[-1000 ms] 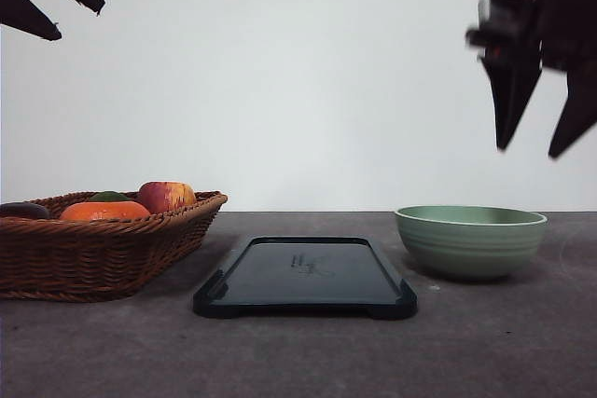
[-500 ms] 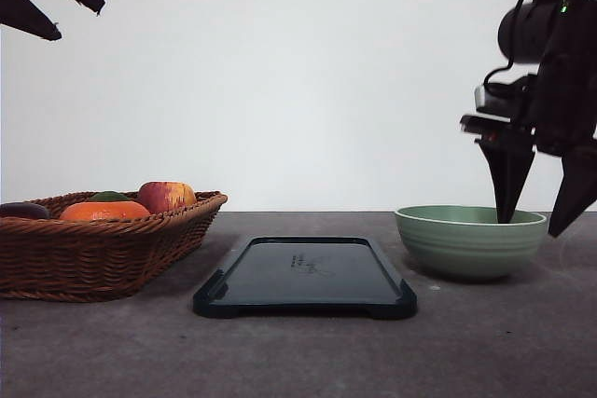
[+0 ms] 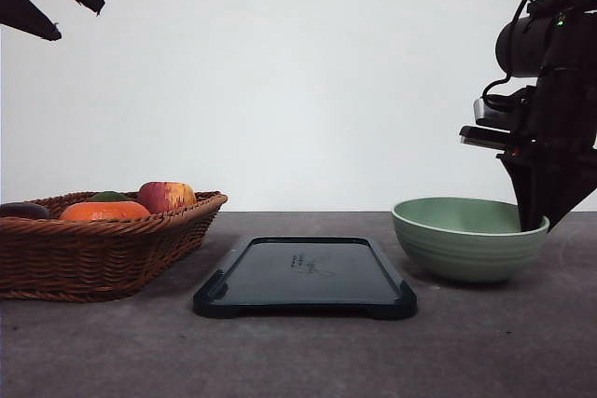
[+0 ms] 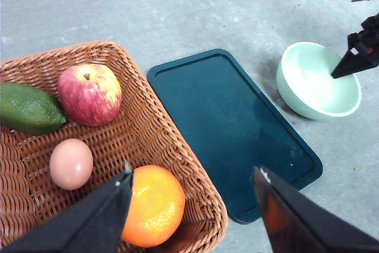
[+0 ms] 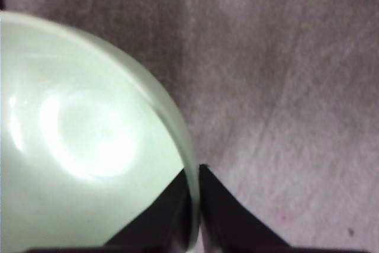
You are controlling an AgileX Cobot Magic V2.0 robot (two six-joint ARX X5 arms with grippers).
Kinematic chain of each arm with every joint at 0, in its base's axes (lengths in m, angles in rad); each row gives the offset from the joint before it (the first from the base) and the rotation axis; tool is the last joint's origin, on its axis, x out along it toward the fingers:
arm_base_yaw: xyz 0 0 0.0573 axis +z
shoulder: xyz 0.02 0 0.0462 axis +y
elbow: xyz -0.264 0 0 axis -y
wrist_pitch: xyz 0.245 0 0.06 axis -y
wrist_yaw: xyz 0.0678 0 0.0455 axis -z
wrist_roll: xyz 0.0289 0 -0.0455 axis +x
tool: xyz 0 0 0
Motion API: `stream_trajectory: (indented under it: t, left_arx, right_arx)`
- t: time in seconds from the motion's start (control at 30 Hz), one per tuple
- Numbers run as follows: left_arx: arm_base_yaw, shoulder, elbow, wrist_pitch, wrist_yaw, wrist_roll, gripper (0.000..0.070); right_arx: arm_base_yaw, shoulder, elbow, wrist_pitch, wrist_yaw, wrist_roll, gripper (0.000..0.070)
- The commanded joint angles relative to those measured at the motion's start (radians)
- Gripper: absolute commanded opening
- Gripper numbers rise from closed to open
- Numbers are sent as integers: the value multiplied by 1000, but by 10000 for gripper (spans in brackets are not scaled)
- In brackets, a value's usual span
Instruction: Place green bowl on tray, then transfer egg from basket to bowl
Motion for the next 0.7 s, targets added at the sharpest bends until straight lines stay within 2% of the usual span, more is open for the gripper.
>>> stream_trajectory:
  t: [0.0,0.17,0.33,0.67]
  left_arx:
    - [-3,11,16,10,-2,-1,416]
    - [-3,11,16,11,-2,-1,415]
    - [-3,11,16,11,-2,-1,416]
    - [-3,11,16,11,-2,-1,415]
  right_arx:
    - [3,-23,19,-5,0,4,0]
    - [12,-84,47,-59,-3,-2,0]
    - [50,-92,154,-150,-4,-41,0]
    - [214,-67,335,-145,-2,-41,0]
